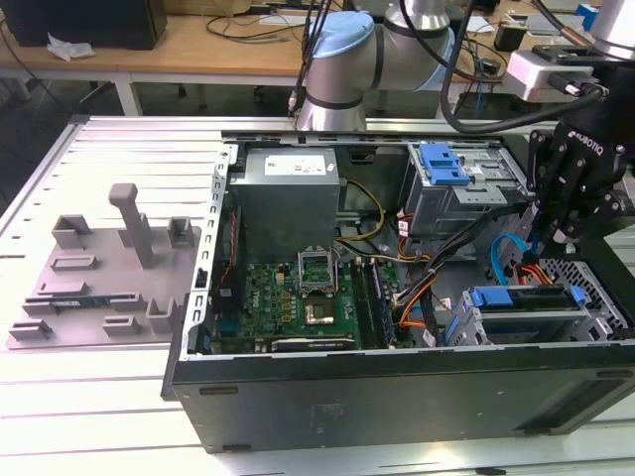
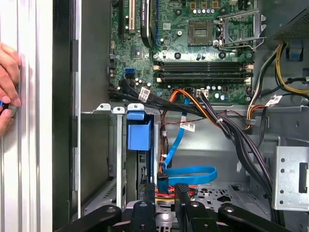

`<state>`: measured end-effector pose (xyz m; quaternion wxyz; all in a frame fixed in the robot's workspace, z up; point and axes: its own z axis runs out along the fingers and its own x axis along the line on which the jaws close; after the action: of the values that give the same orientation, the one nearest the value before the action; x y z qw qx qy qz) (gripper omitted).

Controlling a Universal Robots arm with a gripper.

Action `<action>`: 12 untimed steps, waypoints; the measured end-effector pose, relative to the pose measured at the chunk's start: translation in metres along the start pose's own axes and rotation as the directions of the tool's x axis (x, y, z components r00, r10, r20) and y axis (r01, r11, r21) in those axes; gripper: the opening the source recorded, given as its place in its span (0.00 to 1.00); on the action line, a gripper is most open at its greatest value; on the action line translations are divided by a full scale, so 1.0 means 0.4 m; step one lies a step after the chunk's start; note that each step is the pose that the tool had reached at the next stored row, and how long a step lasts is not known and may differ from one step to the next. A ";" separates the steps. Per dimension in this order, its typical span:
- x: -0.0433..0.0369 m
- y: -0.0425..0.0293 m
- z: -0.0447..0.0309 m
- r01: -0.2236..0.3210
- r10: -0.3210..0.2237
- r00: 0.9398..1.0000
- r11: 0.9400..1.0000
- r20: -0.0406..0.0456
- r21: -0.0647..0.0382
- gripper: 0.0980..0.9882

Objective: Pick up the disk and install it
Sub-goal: 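Insert the second disk wire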

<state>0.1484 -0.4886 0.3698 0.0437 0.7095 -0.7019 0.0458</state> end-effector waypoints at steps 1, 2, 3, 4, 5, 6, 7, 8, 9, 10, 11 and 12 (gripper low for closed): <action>0.000 0.001 0.001 0.000 0.000 1.000 1.000 0.000 0.000 0.23; 0.000 0.001 0.002 0.000 0.000 1.000 1.000 0.000 0.000 0.23; 0.000 0.002 0.003 0.000 0.000 1.000 1.000 0.000 0.000 0.23; 0.000 0.002 0.004 0.000 0.000 1.000 1.000 0.000 0.000 0.23; 0.001 0.004 0.006 0.000 0.000 1.000 1.000 0.000 0.000 0.23; 0.001 0.010 0.010 0.000 0.000 1.000 1.000 0.000 0.000 0.23; 0.005 0.015 0.012 0.000 0.000 1.000 1.000 0.007 0.000 0.23; 0.011 0.016 0.014 0.000 0.000 1.000 1.000 0.023 0.000 0.23; 0.011 0.016 0.015 -0.001 0.001 1.000 1.000 0.025 0.000 0.23; 0.011 0.016 0.016 -0.002 0.002 1.000 1.000 0.026 0.000 0.23; 0.011 0.016 0.016 -0.005 0.005 1.000 1.000 0.027 0.000 0.23; 0.011 0.016 0.017 -0.016 0.016 1.000 1.000 0.027 -0.002 0.23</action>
<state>0.1421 -0.4939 0.3637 0.0344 0.7045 -0.7080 0.0360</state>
